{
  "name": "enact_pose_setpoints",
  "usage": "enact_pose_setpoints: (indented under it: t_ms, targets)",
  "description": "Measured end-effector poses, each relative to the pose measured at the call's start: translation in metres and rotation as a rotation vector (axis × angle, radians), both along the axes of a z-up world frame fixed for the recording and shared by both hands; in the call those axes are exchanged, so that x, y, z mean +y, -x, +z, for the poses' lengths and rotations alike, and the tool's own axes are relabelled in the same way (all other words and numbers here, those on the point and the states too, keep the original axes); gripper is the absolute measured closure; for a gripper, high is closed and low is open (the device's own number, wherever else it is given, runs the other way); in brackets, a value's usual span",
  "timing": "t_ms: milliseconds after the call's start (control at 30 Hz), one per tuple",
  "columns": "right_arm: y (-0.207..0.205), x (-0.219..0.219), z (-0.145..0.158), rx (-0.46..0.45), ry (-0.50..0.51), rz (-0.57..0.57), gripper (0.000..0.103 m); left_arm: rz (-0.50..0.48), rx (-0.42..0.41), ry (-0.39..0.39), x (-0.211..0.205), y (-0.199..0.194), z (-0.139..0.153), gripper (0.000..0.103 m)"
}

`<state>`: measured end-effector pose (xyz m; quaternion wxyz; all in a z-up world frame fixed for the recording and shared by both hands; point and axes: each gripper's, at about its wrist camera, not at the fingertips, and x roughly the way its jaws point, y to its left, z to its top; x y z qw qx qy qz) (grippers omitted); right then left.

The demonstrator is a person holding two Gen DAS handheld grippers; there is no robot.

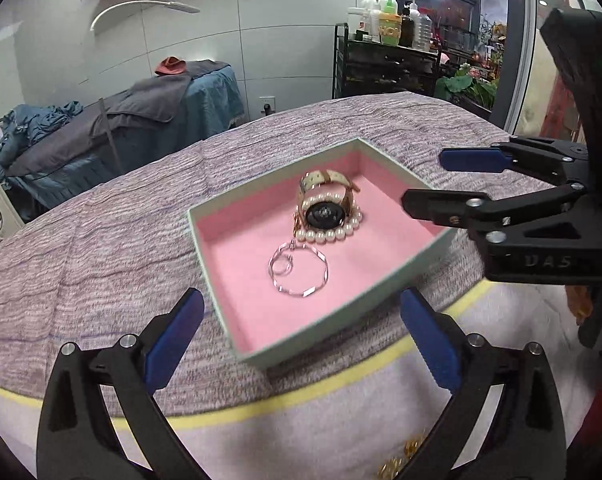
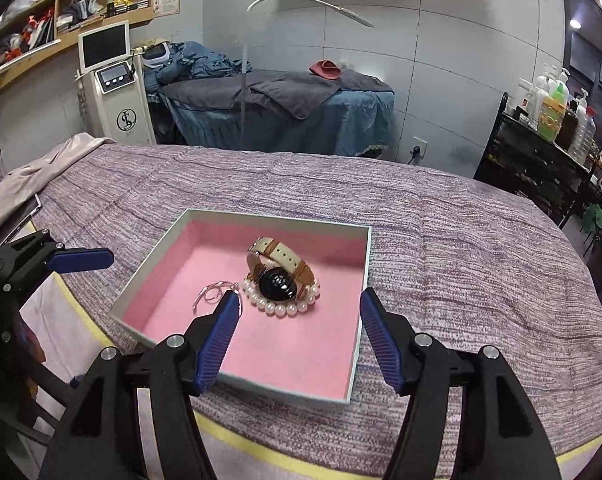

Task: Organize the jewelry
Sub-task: 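Grasp a small gold earring with the right tool while the left tool grasps a silver earring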

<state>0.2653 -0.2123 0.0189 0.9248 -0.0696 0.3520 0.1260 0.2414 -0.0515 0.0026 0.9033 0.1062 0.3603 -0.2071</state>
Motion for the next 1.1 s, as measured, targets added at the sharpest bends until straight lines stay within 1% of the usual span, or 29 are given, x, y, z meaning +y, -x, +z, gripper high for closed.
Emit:
enact_pose_setpoints:
  t_ms: [100,233,333,433,567,633,700,733,800,833,867,900,933,967,1000,1100]
  targets:
    - [0.023,0.001,-0.003,0.001,0.003,0.023,0.04,0.014,-0.001,0.001,0.009,0.019,-0.007,0.006]
    - [0.05,0.003,-0.01,0.012,-0.004,0.046,0.04,0.017,-0.006,0.027,0.021,0.047,-0.016,0.006]
    - [0.067,0.004,-0.016,0.023,-0.022,0.064,0.04,0.014,-0.015,0.018,0.029,0.065,-0.023,0.006]
    - [0.083,0.006,-0.023,0.031,-0.035,0.088,0.04,0.033,-0.026,0.013,0.036,0.084,-0.029,0.006]
    - [0.102,0.011,-0.032,0.047,-0.038,0.128,0.04,0.051,0.005,0.064,0.045,0.099,-0.037,0.007]
    - [0.112,0.016,-0.038,0.054,-0.031,0.143,0.04,0.048,0.014,0.072,0.046,0.107,-0.041,0.012]
    - [0.119,0.021,-0.044,0.065,-0.024,0.157,0.04,0.046,0.018,0.063,0.043,0.115,-0.045,0.024]
    - [0.123,0.022,-0.047,0.071,-0.024,0.161,0.04,0.049,0.023,0.06,0.043,0.117,-0.048,0.027]
    - [0.13,0.026,-0.053,0.093,-0.033,0.175,0.041,0.05,0.047,0.065,0.042,0.12,-0.053,0.042]
    - [0.133,0.029,-0.056,0.105,-0.039,0.184,0.043,0.049,0.061,0.07,0.041,0.12,-0.056,0.045]
    - [0.135,0.032,-0.058,0.116,-0.042,0.195,0.049,0.048,0.067,0.071,0.04,0.121,-0.058,0.051]
    - [0.137,0.034,-0.06,0.126,-0.044,0.206,0.055,0.048,0.07,0.071,0.039,0.122,-0.059,0.054]
    - [0.139,0.038,-0.062,0.137,-0.048,0.219,0.058,0.046,0.073,0.075,0.039,0.123,-0.06,0.054]
    - [0.141,0.04,-0.063,0.145,-0.052,0.23,0.066,0.044,0.073,0.079,0.039,0.125,-0.06,0.056]
    - [0.142,0.043,-0.065,0.157,-0.058,0.246,0.07,0.044,0.072,0.083,0.038,0.125,-0.061,0.057]
    - [0.147,0.054,-0.07,0.179,-0.056,0.287,0.075,0.047,0.074,0.085,0.037,0.125,-0.061,0.06]
